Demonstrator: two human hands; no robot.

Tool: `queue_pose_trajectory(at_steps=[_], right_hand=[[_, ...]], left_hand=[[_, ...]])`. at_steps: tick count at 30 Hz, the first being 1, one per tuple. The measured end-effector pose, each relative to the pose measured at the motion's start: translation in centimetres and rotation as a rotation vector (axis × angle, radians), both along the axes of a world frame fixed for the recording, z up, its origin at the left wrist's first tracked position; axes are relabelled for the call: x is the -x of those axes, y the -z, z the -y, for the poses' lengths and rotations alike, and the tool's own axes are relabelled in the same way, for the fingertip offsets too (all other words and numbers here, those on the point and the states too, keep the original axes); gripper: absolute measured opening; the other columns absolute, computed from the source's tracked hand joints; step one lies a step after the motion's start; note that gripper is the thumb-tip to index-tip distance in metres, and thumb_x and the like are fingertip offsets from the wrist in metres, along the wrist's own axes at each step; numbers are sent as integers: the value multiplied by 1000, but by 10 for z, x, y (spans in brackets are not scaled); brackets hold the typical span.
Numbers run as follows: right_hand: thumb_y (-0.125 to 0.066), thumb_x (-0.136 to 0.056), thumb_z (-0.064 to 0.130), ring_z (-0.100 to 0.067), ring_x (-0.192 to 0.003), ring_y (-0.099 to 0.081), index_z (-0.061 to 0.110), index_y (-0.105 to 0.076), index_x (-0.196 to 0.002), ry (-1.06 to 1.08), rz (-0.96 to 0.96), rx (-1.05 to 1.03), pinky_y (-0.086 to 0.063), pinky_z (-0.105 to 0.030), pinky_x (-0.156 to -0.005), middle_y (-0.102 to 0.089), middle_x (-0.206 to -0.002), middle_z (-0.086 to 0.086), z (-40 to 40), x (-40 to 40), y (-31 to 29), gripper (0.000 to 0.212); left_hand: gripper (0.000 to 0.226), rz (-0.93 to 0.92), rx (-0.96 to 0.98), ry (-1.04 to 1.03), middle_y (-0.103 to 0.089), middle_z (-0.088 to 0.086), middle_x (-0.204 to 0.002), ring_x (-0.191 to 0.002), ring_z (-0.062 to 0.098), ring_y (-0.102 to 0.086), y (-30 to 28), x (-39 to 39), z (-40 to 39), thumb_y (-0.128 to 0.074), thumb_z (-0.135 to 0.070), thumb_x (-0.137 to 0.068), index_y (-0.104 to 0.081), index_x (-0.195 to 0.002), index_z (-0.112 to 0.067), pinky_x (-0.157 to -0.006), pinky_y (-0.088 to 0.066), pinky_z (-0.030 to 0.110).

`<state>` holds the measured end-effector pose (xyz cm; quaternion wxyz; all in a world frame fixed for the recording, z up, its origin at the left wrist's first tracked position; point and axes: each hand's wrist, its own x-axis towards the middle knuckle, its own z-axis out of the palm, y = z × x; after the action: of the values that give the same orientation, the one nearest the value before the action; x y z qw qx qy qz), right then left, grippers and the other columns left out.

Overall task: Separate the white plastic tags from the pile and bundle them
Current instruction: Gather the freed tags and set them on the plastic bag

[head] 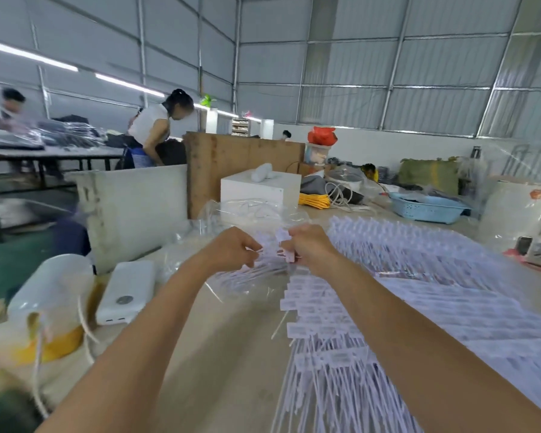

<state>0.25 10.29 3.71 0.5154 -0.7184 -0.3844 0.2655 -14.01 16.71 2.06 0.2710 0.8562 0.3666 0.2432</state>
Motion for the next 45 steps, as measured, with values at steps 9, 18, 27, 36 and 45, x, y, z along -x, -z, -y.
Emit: queue_pose_trajectory(at_steps=[9, 18, 27, 36, 45], right_hand=[[-55, -88, 1, -34, -116, -52, -8, -51, -122, -81, 481, 281, -44, -38, -97, -53, -127, -23, -21, -18, 20, 35], [-50, -91, 7, -23, -70, -43, 12, -33, -62, -155, 822, 503, -31, -27, -66, -35, -65, -3, -27, -27, 33, 34], [-58, -89, 11, -24, -80, -54, 2, -50, -74, -155, 781, 458, -40, -26, -67, -53, -79, -8, -25, -32, 32, 20], [-68, -84, 14, -21, -105, -59, 4, -64, -116, -46, 604, 169, -47, -28, -83, -60, -120, -8, 47, -83, -10, 33], [-63, -86, 6, -20, -87, -63, 3, -69, -100, 186, 668, 44, -43, -16, -78, -68, -96, -9, 172, -139, 21, 15]], left_hand=[[21, -218, -147, -120, -66, 7, -93, -97, 21, -60, 29, -25, -45, -50, -2, -91, -69, -82, -3, -89, -47, 23], [15, -462, -307, -300, -63, 3, -94, -92, 20, -61, 42, -56, -52, -50, -23, -93, -62, -94, -13, -70, -43, 26], [24, -622, -274, -419, -60, 4, -114, -105, 21, -58, 50, -61, -42, -47, -17, -90, -60, -110, -16, -82, -42, 28], [27, -249, -443, 25, -56, 11, -119, -115, 28, -51, 2, -98, 14, -49, -11, -93, -65, -113, -7, -97, -42, 32], [17, -499, -294, 500, -59, 6, -83, -78, 21, -48, -3, -134, 53, -47, -2, -88, -63, -85, -6, -73, -41, 35]])
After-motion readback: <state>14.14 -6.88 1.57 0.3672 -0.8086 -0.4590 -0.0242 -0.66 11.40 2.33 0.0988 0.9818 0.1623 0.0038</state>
